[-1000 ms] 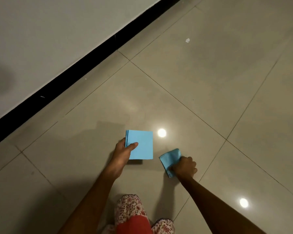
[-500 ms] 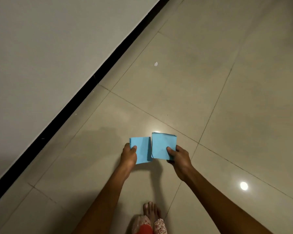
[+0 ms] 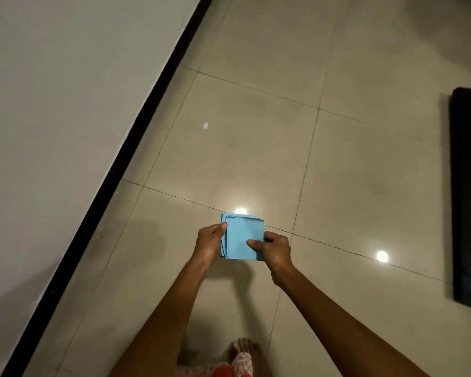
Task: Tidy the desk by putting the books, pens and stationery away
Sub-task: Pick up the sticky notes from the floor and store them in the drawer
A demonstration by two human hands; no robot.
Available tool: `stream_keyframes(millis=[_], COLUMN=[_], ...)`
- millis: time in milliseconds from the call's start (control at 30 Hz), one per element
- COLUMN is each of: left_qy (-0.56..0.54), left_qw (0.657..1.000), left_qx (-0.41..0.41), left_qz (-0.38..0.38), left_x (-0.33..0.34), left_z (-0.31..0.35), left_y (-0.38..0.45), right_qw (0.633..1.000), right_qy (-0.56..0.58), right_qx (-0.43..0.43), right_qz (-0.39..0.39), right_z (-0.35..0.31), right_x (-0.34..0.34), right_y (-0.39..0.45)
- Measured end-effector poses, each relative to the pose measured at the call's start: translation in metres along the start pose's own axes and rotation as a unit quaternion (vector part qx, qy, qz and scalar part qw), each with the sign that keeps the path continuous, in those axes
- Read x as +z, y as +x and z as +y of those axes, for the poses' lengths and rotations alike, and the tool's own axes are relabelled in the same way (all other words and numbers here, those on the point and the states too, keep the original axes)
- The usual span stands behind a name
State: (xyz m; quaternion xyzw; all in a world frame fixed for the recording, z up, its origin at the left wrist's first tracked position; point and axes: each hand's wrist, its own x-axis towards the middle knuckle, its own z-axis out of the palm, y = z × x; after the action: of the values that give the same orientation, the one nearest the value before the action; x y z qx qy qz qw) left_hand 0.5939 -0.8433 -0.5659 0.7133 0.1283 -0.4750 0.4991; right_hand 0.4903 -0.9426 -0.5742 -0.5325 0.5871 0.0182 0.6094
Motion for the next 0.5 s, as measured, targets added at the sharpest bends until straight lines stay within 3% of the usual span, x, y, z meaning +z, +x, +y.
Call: stream_keyframes(millis=[333, 500], left_qy=[0.112, 0.205], left_qw=[0.985, 0.966], left_qx=[0.028, 0.051], left_qz=[-0.126, -0.149], left_x=[0.019, 0.039], left_z=[0.026, 0.027], left_y=[0.003, 0.003], right_qw=[0.993, 0.989], right_qy=[0.062, 0.047], right_qx=[0.021, 0.017], right_qz=[0.094, 0.138], right_z=[-0.003, 0.003], right_x=[-0.003, -0.020], right_y=[-0.005, -0.014])
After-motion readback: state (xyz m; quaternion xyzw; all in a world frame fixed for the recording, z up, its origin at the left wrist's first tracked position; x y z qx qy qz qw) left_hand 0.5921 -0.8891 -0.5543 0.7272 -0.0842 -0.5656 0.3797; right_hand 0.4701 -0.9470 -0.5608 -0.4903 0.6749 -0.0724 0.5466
